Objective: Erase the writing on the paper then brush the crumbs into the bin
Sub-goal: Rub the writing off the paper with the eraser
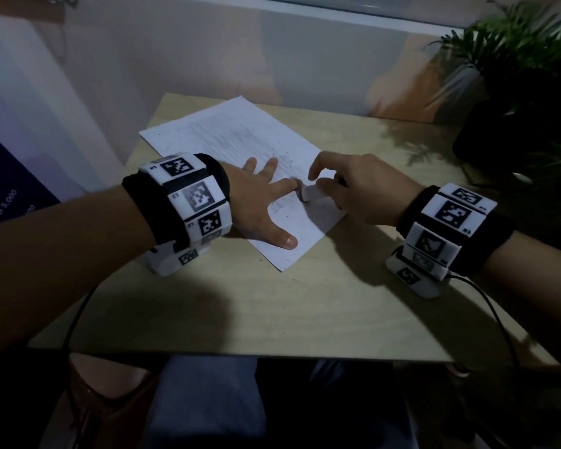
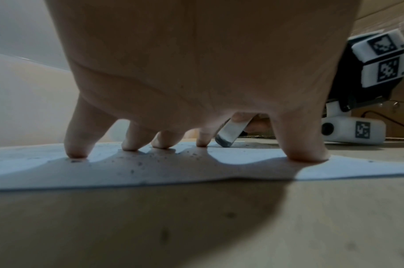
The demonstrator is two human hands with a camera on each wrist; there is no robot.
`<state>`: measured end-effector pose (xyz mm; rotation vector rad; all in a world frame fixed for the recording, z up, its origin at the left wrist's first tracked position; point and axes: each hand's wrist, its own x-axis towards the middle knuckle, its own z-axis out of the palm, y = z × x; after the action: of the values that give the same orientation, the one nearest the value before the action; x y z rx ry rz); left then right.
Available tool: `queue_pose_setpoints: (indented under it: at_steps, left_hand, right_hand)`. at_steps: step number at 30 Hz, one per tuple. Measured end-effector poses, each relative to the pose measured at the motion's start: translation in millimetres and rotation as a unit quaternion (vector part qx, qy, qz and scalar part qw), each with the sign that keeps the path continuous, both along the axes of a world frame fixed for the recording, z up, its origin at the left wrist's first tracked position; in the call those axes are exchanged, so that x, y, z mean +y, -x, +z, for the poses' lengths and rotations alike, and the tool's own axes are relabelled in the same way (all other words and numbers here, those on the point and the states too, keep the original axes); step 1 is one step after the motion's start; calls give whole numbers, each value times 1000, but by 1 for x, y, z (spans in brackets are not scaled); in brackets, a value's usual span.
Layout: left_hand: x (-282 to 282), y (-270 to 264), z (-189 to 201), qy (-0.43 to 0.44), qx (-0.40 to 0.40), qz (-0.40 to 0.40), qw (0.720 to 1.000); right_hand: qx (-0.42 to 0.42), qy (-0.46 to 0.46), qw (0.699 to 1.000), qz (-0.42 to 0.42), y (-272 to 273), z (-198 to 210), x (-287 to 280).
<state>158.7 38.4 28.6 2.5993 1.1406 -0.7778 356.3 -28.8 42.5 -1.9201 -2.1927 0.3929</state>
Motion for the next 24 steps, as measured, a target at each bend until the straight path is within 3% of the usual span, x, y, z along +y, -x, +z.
queue_pose_setpoints:
  at_steps: [8, 12, 18, 22, 24]
  left_hand:
    - [0, 0, -1, -1, 1, -1, 1000]
    - [2, 1, -3, 0, -7, -3, 1000]
    - [1, 0, -2, -11, 3, -6, 1000]
    - [0, 0, -1, -10, -2, -8, 1000]
    - [0, 0, 0, -8, -4, -7, 1000]
  right_hand:
    - [-57, 10, 998, 1, 1, -2, -2]
    - [-51, 11, 997, 55, 16, -5, -8]
    - [-104, -40, 994, -22, 8, -1, 0]
    - [-74, -12, 996, 57, 27, -2, -13]
    - [-62, 20, 996, 54, 22, 4, -9]
